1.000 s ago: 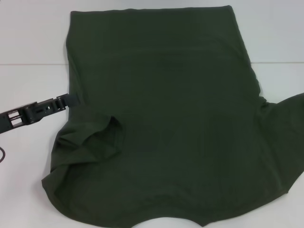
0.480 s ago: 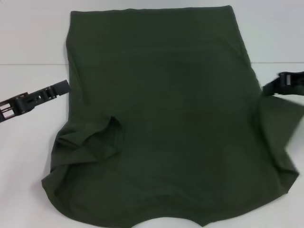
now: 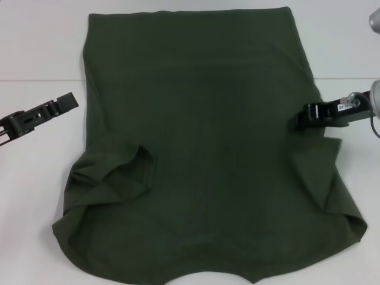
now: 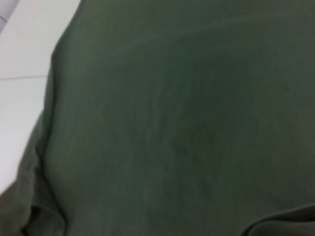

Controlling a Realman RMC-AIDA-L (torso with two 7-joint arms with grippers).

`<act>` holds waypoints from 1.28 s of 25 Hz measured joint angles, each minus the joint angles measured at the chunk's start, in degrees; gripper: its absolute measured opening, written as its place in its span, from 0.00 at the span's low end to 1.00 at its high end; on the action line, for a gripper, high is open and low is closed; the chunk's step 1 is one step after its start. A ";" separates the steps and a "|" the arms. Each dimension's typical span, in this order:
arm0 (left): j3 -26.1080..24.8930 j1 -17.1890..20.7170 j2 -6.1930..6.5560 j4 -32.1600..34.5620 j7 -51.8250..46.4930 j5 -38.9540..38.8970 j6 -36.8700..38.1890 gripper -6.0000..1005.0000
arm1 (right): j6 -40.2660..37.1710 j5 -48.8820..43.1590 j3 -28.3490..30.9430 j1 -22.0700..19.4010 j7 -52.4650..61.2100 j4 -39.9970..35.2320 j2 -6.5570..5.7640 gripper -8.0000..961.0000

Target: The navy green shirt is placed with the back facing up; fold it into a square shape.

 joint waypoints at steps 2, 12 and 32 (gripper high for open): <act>-0.08 0.14 0.00 -0.03 0.01 0.00 -0.24 0.76 | -1.57 4.10 0.97 -0.60 -2.07 0.49 -0.42 0.08; -0.14 0.93 0.42 -0.07 -1.65 0.83 -0.75 0.76 | -7.38 14.32 2.32 -4.62 -6.03 2.33 -4.76 0.38; 3.90 8.13 4.28 1.50 -26.93 22.27 -1.67 0.76 | -7.94 11.04 4.85 -7.17 -3.05 -1.90 -6.54 0.79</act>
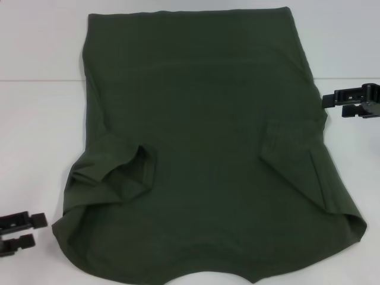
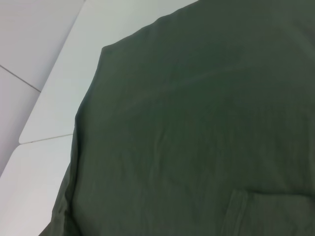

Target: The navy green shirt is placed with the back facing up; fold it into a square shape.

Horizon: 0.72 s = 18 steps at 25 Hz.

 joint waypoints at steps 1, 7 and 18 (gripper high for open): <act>0.69 -0.09 -0.16 -0.27 -0.13 0.01 -0.44 0.76 | -0.04 -0.01 0.00 -0.01 0.05 -0.01 0.00 0.79; 3.53 -1.57 -1.31 -2.83 -0.68 0.16 -5.15 0.76 | -0.34 -0.06 -0.01 -0.46 0.22 0.18 0.03 0.79; 5.80 -4.39 -3.11 -3.65 -0.37 0.09 -10.09 0.71 | -2.48 -0.44 -0.01 -2.12 0.06 0.03 -0.30 0.78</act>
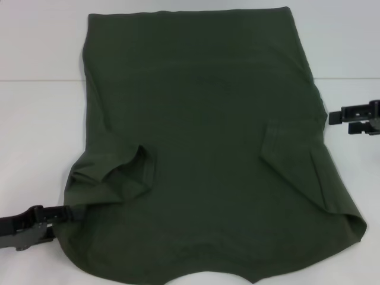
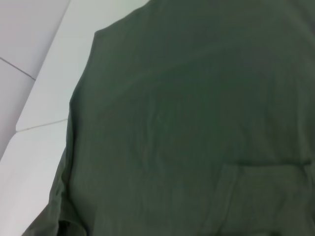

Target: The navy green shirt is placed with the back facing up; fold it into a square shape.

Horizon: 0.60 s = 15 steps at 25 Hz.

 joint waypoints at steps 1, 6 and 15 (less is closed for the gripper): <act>0.18 0.05 -0.03 0.33 -0.17 0.10 0.12 0.67 | -0.22 0.05 0.00 -0.28 -0.07 -0.01 -0.05 0.78; 0.42 0.09 0.16 0.32 -0.25 0.15 0.23 0.46 | -2.87 -1.00 -0.42 -0.98 -0.59 -0.13 -0.84 0.77; 0.47 -0.57 0.23 0.14 0.12 -0.11 0.15 0.17 | -14.10 -12.03 -0.22 -1.83 0.14 -3.34 -2.56 0.76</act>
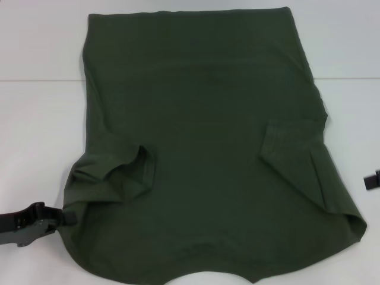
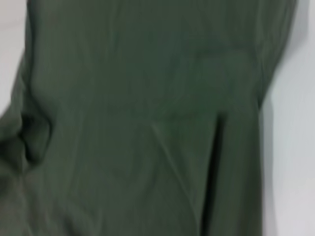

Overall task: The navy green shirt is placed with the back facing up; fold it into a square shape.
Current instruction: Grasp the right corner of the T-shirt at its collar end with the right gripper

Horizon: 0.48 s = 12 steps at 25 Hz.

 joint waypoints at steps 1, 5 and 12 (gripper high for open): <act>-0.06 -0.03 -0.01 -0.05 0.00 -0.13 -0.06 0.15 | -0.66 -0.87 -0.13 -0.04 -0.25 -0.05 0.05 0.76; -0.24 -0.14 -0.17 -0.07 0.02 -0.26 -0.07 0.06 | -1.41 -2.81 -0.35 -0.39 -2.55 -0.06 0.97 0.76; -0.36 -0.83 -0.37 -0.08 0.05 -0.33 0.07 0.02 | 1.34 -5.52 -0.49 -1.10 -6.79 -0.22 4.10 0.75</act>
